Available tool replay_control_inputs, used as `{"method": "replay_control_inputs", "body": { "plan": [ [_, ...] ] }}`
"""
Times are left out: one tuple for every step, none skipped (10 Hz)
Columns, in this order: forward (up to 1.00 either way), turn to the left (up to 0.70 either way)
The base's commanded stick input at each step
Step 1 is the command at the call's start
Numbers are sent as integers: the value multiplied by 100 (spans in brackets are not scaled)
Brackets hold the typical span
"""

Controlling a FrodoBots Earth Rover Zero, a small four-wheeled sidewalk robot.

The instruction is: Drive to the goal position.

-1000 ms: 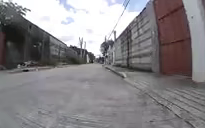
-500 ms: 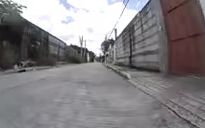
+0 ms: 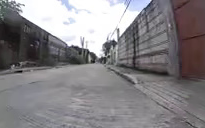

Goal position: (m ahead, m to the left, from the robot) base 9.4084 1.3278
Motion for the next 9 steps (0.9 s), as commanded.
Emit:
{"method": "replay_control_inputs", "body": {
  "plan": [
    [100, 0],
    [100, 0],
    [100, 0],
    [100, 0],
    [100, 0],
    [100, 0],
    [100, 0],
    [100, 0],
    [100, 0]
  ]
}}
